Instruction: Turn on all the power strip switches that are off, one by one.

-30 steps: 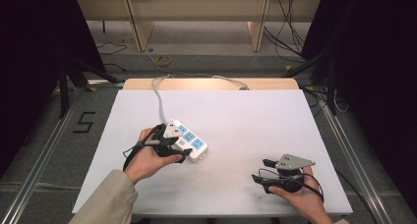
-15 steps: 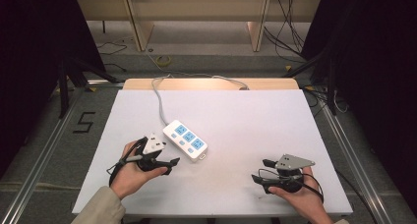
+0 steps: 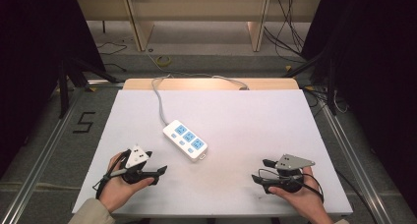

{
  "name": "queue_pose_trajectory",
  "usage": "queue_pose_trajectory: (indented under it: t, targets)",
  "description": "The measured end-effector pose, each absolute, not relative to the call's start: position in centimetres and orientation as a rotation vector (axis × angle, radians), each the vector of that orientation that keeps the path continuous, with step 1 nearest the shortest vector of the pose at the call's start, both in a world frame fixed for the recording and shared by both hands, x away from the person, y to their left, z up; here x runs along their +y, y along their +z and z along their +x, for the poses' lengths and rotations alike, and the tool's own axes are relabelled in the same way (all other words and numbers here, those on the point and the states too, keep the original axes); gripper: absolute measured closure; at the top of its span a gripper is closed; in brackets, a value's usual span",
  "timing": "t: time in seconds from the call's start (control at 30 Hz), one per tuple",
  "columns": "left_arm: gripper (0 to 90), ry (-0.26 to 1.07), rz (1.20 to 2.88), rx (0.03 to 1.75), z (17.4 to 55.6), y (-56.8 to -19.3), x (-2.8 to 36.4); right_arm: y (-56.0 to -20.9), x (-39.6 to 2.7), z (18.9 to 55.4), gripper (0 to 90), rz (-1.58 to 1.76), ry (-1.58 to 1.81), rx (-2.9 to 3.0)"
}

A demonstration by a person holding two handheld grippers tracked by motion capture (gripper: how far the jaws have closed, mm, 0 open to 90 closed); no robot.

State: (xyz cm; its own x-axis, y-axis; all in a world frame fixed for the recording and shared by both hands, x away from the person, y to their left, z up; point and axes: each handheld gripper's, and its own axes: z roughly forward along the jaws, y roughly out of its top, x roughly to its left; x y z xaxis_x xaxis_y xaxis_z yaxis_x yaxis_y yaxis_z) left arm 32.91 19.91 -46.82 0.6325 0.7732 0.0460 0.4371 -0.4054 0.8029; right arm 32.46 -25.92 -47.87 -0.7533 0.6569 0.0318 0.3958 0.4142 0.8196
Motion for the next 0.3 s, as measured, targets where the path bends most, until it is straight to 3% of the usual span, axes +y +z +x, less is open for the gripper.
queue_pose_trajectory:
  t: [0.3]
  targets:
    - [22.3,0.565,2.058,0.991,32.81,-47.72,20.80,-47.84,-25.98,32.41,30.5,0.916,1.262,2.374]
